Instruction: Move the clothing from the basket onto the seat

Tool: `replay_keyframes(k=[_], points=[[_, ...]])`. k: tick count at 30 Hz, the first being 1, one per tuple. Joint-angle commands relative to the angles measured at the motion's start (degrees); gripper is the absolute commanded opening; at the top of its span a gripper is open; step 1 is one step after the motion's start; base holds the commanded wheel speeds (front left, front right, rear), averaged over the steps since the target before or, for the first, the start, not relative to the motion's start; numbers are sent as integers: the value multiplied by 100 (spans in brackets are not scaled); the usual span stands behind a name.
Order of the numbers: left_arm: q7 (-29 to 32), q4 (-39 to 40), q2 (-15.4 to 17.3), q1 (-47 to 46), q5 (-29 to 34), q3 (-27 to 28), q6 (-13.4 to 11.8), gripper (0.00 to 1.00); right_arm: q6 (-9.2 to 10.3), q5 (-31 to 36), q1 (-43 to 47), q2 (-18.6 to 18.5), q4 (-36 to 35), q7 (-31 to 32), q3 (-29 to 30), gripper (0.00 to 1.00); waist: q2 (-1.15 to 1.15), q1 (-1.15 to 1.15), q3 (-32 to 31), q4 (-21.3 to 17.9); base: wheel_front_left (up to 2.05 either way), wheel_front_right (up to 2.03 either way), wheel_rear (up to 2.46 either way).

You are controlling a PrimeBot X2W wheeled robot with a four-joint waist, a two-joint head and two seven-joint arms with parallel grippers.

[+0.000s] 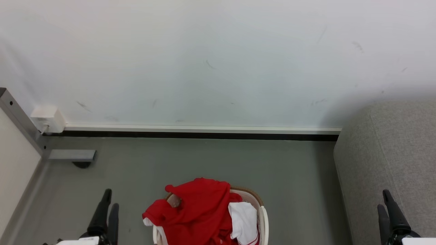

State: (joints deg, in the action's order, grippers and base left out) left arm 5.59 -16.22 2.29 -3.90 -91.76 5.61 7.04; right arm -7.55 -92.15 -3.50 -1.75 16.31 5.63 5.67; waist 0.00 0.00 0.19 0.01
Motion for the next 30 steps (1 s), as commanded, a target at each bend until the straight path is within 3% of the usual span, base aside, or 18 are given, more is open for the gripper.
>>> replay_keyframes(k=[1, 10, 30], points=[[-94, 113, 20, -82, 89, -35, 18, 100, 1, 164, -88, -36, -143, -96, -48, 100, 0, 0, 1, 2, 0, 0, 0], [-315, 133, 26, -52, 543, -106, 15, 100, 1, 863, -36, -47, -259, -317, -117, 100, 0, 0, 4, 12, 0, 0, 0], [-789, 481, 39, 51, 2779, -397, -242, 100, 3, 3532, 27, -72, -666, -791, -485, 100, 0, 0, 22, 23, 0, 0, 0]])
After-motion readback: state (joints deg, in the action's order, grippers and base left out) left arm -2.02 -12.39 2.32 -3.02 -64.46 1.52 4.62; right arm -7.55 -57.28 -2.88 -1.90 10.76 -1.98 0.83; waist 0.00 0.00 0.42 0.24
